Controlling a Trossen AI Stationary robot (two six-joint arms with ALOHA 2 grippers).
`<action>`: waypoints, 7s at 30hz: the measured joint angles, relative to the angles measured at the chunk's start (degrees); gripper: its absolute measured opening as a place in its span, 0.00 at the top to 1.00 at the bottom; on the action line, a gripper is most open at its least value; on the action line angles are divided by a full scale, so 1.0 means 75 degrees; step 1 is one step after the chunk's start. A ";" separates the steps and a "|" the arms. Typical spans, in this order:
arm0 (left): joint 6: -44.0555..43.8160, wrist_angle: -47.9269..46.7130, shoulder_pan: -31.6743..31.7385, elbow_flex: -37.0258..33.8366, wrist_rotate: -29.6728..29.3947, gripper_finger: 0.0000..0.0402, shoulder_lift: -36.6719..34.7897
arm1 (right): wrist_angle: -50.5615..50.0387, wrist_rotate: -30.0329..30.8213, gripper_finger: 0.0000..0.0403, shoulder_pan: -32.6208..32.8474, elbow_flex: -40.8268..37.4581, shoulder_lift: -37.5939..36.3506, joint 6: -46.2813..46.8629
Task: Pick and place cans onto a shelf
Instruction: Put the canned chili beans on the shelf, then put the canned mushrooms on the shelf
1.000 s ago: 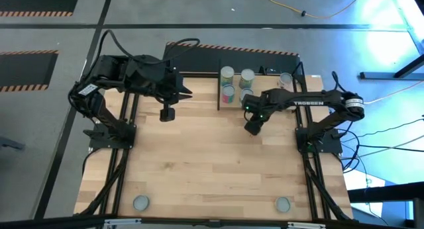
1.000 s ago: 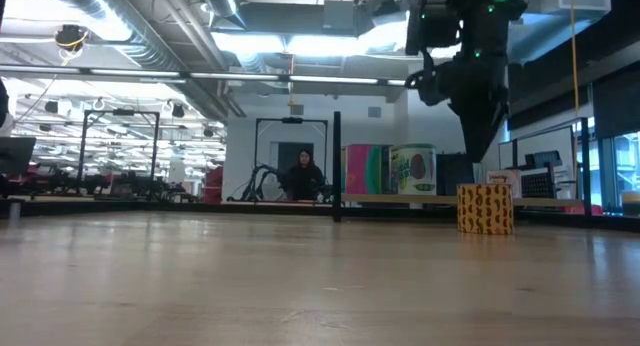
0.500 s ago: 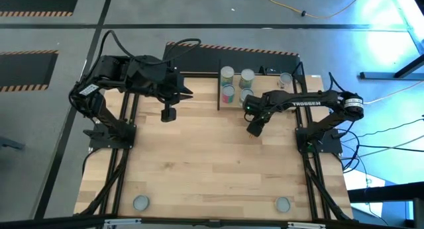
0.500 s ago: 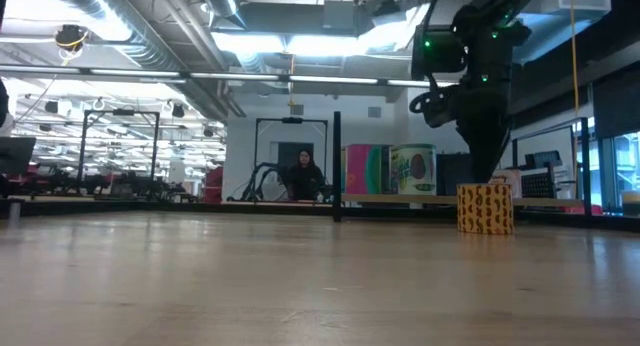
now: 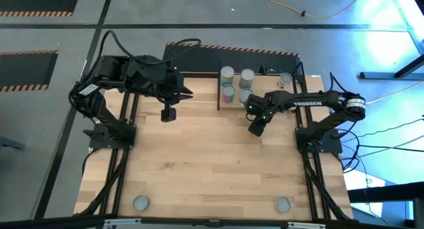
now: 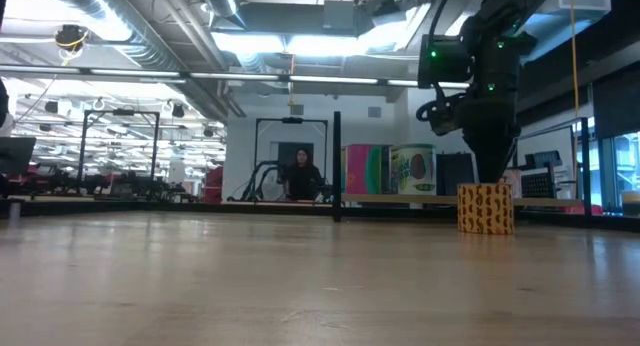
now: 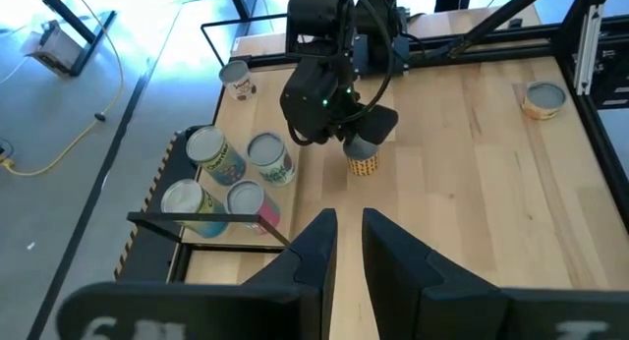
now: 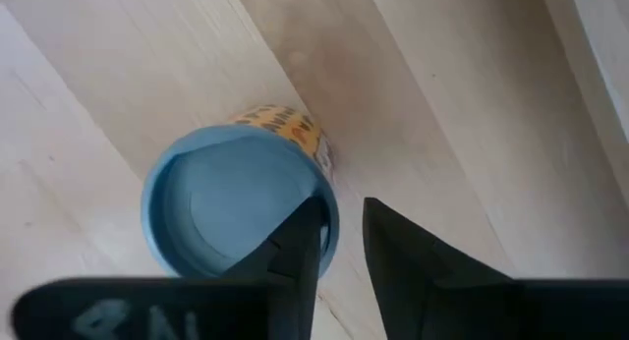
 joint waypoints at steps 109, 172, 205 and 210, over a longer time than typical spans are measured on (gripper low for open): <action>-0.0511 -0.0640 -0.0001 0.0000 0.0007 0.89 0.0002 | -0.2121 0.1359 0.81 -0.4441 0.5072 -0.0210 -0.1466; 0.1202 -0.0746 -0.0811 -0.2816 0.2557 0.89 0.0009 | -0.4624 -0.1847 0.81 0.6848 0.5363 0.0608 -0.0108; 0.1600 -0.0799 -0.1010 -0.2833 0.3229 0.89 -0.0022 | -0.0443 -0.1656 0.81 0.8798 0.1852 0.1716 0.2440; 0.1440 -0.0796 -0.1010 -0.2833 0.3160 0.89 -0.0022 | 0.0222 -0.1676 0.81 0.8798 0.1434 0.1714 0.2430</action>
